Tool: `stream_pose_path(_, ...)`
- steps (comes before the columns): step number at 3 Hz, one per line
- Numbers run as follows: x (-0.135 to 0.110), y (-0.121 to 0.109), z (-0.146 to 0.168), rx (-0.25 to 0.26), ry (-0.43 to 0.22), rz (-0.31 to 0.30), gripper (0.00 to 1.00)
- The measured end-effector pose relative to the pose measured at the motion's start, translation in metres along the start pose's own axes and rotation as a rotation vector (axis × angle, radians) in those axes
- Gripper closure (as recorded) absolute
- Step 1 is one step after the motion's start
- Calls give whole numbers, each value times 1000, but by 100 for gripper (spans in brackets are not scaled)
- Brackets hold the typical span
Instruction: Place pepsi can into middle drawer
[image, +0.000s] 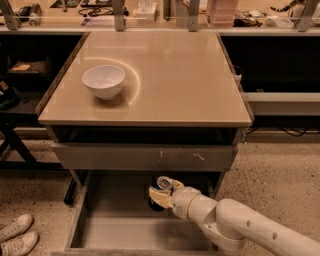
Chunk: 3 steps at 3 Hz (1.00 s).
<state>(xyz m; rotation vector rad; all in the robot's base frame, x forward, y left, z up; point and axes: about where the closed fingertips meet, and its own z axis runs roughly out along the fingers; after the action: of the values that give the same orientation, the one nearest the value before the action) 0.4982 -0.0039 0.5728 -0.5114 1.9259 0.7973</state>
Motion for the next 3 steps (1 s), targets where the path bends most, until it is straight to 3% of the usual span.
stream_pose_path(1,0,0,0,0,0,0,100)
stream_pose_path(3,36,15,32,15,-5,23,100)
